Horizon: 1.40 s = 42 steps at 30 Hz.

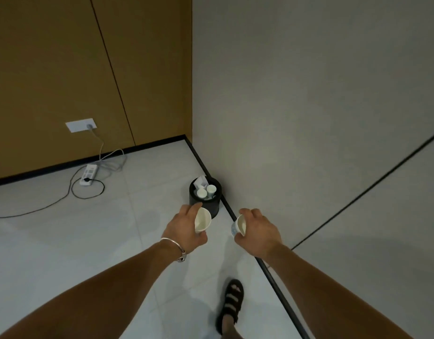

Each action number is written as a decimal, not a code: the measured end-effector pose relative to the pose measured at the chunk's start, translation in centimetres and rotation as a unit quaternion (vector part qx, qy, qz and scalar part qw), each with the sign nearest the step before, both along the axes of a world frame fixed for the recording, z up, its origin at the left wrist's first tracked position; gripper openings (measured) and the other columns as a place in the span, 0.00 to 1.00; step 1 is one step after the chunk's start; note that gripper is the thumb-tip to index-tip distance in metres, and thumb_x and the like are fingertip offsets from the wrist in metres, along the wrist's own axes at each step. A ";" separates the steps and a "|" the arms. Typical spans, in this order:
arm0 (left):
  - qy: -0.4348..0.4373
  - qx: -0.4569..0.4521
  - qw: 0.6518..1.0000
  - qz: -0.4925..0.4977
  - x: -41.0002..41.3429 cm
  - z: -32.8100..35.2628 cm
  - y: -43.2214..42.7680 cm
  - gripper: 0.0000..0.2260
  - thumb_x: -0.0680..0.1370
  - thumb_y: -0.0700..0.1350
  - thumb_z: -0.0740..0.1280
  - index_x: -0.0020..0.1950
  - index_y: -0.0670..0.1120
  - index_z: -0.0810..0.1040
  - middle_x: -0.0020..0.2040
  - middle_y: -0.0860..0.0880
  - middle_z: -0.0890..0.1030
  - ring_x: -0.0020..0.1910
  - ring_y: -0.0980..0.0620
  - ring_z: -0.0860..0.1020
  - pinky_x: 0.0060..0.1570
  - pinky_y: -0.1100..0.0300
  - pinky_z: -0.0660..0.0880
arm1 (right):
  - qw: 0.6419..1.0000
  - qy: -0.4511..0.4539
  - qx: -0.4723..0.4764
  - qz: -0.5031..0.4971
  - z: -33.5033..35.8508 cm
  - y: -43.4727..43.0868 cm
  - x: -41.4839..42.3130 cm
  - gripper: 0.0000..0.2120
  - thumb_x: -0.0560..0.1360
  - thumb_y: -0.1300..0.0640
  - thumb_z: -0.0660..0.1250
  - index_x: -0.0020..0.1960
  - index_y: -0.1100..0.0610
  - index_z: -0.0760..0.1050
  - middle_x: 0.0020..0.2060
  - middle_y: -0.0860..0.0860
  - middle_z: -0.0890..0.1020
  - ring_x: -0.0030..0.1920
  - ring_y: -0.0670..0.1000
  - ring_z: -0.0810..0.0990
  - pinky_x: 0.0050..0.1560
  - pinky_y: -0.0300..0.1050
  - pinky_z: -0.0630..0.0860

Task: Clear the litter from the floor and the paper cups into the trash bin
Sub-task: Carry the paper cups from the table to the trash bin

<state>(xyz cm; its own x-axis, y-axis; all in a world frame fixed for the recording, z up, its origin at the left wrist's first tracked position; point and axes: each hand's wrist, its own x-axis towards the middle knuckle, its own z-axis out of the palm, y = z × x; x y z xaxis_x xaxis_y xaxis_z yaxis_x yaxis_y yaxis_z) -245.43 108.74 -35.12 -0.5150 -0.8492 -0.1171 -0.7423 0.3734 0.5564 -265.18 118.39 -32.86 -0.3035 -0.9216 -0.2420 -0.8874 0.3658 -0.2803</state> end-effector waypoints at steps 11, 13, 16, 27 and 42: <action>-0.002 0.053 0.996 0.078 -9.5 -4.6 -15.6 0.37 0.68 0.53 0.74 0.72 0.52 0.60 0.66 0.50 0.69 0.59 0.48 0.73 0.55 0.57 0.75 | 0.997 -0.025 0.058 0.050 -4.8 -19.6 -11.6 0.32 0.73 0.45 0.67 0.73 0.50 0.60 0.64 0.52 0.69 0.58 0.55 0.73 0.54 0.47 0.75; -0.001 0.077 0.993 0.087 -10.4 -6.6 -18.5 0.39 0.68 0.52 0.73 0.74 0.53 0.57 0.66 0.50 0.68 0.60 0.48 0.73 0.56 0.57 0.75 | 0.995 -0.038 0.065 0.058 -6.4 -23.2 -12.6 0.32 0.72 0.46 0.68 0.73 0.49 0.60 0.64 0.51 0.69 0.59 0.55 0.73 0.54 0.47 0.75; -0.002 0.108 0.990 0.093 -11.9 -10.6 -23.4 0.39 0.69 0.52 0.73 0.75 0.54 0.55 0.67 0.51 0.66 0.62 0.50 0.71 0.58 0.57 0.75 | 0.993 -0.044 0.080 0.072 -10.1 -28.9 -13.7 0.32 0.73 0.46 0.67 0.73 0.50 0.60 0.64 0.51 0.69 0.59 0.54 0.73 0.54 0.46 0.74; -0.016 0.134 0.991 0.018 -18.0 -33.5 -40.8 0.36 0.71 0.53 0.71 0.74 0.51 0.57 0.67 0.51 0.67 0.62 0.53 0.70 0.56 0.64 0.73 | 0.993 -0.058 0.105 0.019 -32.6 -46.0 -17.6 0.31 0.74 0.45 0.68 0.72 0.50 0.60 0.66 0.49 0.70 0.60 0.48 0.75 0.50 0.36 0.75; -0.062 0.049 0.997 0.024 -22.5 -56.0 -42.1 0.33 0.63 0.45 0.76 0.65 0.43 0.70 0.59 0.42 0.76 0.58 0.39 0.76 0.56 0.45 0.74 | 0.988 -0.045 0.084 0.119 -57.0 -51.6 -19.3 0.36 0.66 0.51 0.79 0.70 0.55 0.69 0.63 0.56 0.74 0.63 0.58 0.74 0.56 0.50 0.78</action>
